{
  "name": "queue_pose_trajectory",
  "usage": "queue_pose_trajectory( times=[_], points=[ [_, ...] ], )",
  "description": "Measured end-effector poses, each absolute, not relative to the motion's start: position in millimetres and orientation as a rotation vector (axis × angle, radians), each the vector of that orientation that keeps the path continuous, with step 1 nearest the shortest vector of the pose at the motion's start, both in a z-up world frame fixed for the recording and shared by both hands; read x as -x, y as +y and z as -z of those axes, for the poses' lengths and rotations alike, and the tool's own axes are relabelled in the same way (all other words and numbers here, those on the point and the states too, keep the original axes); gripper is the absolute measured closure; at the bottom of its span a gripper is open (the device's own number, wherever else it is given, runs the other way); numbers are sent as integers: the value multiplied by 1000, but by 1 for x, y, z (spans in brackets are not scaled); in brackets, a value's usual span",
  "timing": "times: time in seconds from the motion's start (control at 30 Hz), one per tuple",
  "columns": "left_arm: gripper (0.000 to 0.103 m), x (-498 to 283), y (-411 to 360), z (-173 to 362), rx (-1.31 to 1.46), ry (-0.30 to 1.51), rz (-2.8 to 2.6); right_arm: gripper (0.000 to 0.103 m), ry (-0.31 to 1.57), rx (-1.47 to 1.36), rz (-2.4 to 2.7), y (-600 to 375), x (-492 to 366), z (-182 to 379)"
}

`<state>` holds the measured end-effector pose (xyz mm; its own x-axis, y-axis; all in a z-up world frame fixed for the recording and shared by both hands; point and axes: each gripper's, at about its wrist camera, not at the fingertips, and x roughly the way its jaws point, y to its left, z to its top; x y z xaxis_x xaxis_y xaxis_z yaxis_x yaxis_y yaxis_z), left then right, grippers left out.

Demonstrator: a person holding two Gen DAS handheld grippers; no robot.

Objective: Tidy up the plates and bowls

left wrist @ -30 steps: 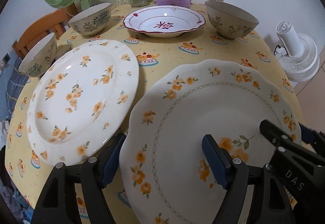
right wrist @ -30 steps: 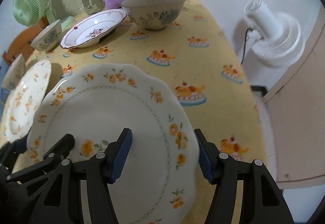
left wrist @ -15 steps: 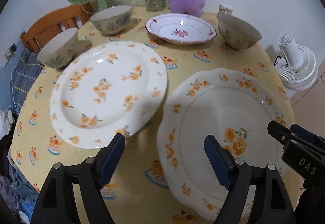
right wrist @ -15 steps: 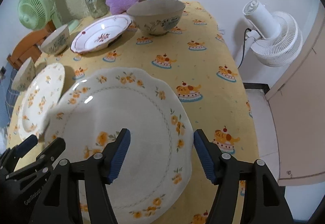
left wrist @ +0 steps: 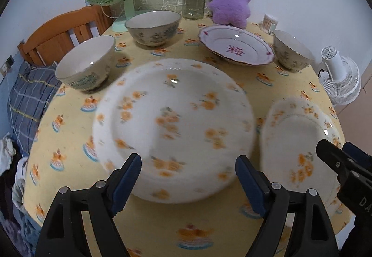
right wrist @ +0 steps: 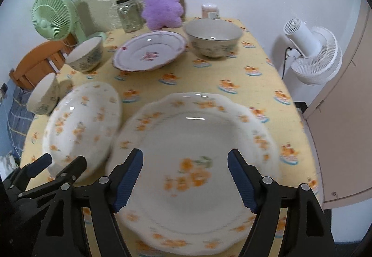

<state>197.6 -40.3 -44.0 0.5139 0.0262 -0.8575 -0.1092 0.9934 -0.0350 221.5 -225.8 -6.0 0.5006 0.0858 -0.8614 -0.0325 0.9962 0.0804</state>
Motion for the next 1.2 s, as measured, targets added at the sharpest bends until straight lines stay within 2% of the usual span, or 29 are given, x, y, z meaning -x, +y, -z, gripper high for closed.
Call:
queue_pose_trajectory(
  times=[0.6,1.0,1.2],
  points=[
    [19,-252,62,51,42,1031,-50,25,1033,-96,-54,-104,-281,24],
    [18,-280,60,86,51,1107,-65,25,1080,-34,-72,-93,-322,61],
    [18,-284,55,87,70,1117,-35,25,1137,-21,-83,-94,-332,76]
  ],
)
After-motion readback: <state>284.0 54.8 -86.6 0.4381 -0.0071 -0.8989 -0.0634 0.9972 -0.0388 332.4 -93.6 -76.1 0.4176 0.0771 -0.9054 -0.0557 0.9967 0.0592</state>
